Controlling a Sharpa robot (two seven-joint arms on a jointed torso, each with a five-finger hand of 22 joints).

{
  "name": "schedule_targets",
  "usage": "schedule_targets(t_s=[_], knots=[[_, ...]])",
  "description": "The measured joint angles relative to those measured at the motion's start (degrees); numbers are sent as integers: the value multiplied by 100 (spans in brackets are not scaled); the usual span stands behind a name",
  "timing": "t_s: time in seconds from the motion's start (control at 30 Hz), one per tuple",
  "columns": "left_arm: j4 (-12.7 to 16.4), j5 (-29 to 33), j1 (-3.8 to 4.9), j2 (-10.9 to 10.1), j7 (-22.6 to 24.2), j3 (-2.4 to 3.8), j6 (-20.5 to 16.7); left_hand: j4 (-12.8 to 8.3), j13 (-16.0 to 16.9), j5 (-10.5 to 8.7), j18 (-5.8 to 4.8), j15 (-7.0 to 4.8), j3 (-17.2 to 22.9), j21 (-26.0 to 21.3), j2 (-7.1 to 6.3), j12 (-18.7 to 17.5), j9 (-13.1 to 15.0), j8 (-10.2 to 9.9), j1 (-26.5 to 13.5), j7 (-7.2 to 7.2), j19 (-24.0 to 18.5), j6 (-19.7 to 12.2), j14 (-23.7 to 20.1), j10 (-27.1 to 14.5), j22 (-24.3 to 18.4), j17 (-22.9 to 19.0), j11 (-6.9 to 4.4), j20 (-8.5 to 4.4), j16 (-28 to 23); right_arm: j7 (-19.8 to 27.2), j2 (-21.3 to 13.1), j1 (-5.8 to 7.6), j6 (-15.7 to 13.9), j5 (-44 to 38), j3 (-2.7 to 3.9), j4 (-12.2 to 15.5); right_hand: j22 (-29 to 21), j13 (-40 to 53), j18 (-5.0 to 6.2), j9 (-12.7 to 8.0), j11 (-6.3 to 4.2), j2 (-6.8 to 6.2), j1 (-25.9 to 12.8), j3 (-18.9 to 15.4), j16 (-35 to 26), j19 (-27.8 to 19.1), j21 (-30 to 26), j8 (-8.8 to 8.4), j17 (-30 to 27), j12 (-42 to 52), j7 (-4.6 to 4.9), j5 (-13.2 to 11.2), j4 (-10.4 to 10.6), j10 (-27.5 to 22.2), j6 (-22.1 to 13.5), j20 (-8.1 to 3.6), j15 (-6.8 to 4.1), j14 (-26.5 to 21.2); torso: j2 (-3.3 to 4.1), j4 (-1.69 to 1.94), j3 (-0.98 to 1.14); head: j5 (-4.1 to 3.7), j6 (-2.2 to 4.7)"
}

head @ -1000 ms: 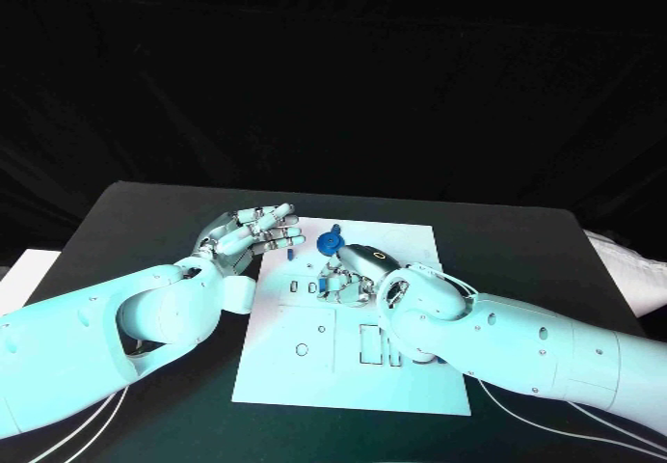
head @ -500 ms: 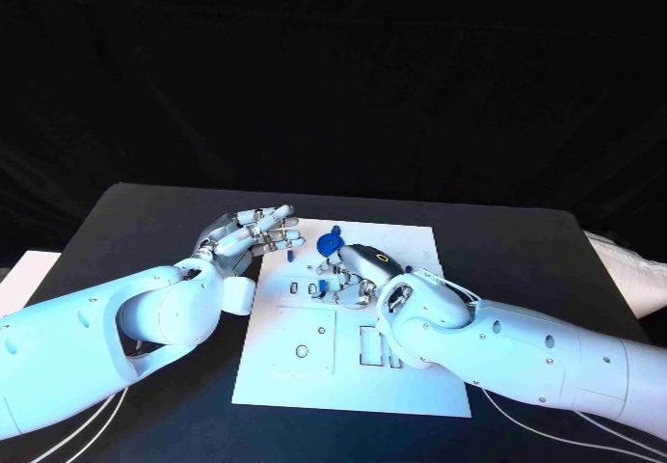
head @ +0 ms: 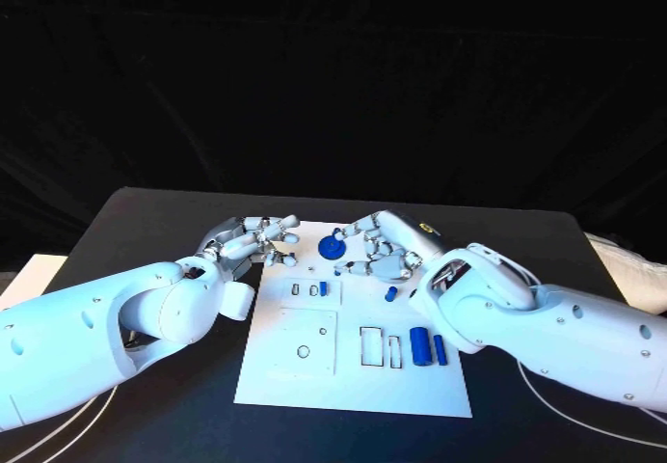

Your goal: Assemble the parts on the task board

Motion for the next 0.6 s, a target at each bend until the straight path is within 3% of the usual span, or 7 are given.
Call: schedule_targets(t_s=[0.07, 0.13, 0.23, 0.27, 0.33, 0.43, 0.6], knots=[[-59, -413, 61, 5, -429, -1, 54, 99, 512, 0, -27, -34, -77, 779, 36, 602, 74, 161, -147, -105, 75, 31, 0, -26, 736, 1270, -105, -75, 1311, 145, -212, 139, 1, 310, 22, 36, -64, -30, 0, 0, 11, 83, 83, 68, -30, -47, -22, 0, 1, -26, -1, 0, -21, -30, 1, -13, 0, 0, -29, -17, 18, 23, -16], [-132, -897, 142, 31, -917, 0, 164, 265, 1162, 0, -185, -79, -199, 1617, 80, 1336, 177, 370, -301, -123, 74, 13, 1, -307, 1620, 1921, -106, -74, 2013, 241, -385, 238, 0, 619, 34, 42, -90, -33, 0, 9, 11, 134, 134, 93, -30, -47, -38, 28, 1, -29, -30, 25, -42, -30, 30, -13, 0, 0, -63, -40, 36, 43, -42], [-239, -1666, 271, 121, -1675, 4, 443, 550, 1721, 0, -185, -114, -392, 2395, 99, 2002, 313, 621, -594, -145, 116, 34, 2, -479, 2522, 2062, -137, -116, 2484, 342, -568, 339, -7, 1092, 34, -2, -95, -33, -1, 19, 11, 163, 163, 122, -30, -47, -43, 45, 1, -29, -36, 33, -43, -30, 83, -13, 0, 0, -96, -70, 54, 66, -67], [-277, -1919, 314, 162, -1920, 5, 556, 663, 1996, -73, -267, -114, -506, 2710, 124, 2322, 389, 745, -754, -174, 172, 41, 2, -530, 2897, 2074, -167, -123, 2658, 370, -612, 366, -12, 1250, 35, -32, -95, -33, -1, 26, 11, 163, 163, 122, -30, -47, -43, 70, 1, -29, -40, 33, -43, -30, 126, -13, 0, 0, -109, -82, 62, 77, -74], [-366, -2422, 402, 266, -2392, 4, 799, 688, 3007, -268, -333, -164, -781, 3441, 212, 3360, 593, 1069, -1027, -269, 375, 71, 10, -443, 3820, 2079, -223, -169, 3018, 422, -685, 410, -26, 1555, 35, -97, -95, -32, -1, 34, 11, 163, 163, 122, -30, -47, -43, 90, 0, -29, -50, 33, -43, -30, 159, -13, 0, 0, -135, -109, 76, 106, -94], [-513, -3204, 536, 450, -3087, 3, 1207, 703, 4124, -312, -455, -204, -1047, 4110, 257, 4440, 904, 1472, -1082, -343, 573, -3, 4, -230, 4697, 2080, -307, -223, 3239, 488, -773, 450, -54, 1970, 36, -209, -95, -32, -1, 36, 11, 163, 163, 122, -30, -46, -43, 90, 0, -29, -47, 49, -43, -29, 173, -13, 0, 0, -164, -133, 93, 144, -115], [-771, -4160, 668, 741, -3899, -3, 1773, 697, 5127, -312, -544, -277, -1381, 4672, 367, 5335, 1558, 2179, -973, -433, 734, -202, 2, 11, 5503, 2079, -416, -274, 3248, 557, -811, 473, -85, 2386, 35, -329, -107, -47, -1, 49, 11, 163, 163, 122, -54, -52, -43, 113, 0, -29, -61, 127, -43, -29, 220, -19, 0, 0, -191, -161, 118, 176, -138]])
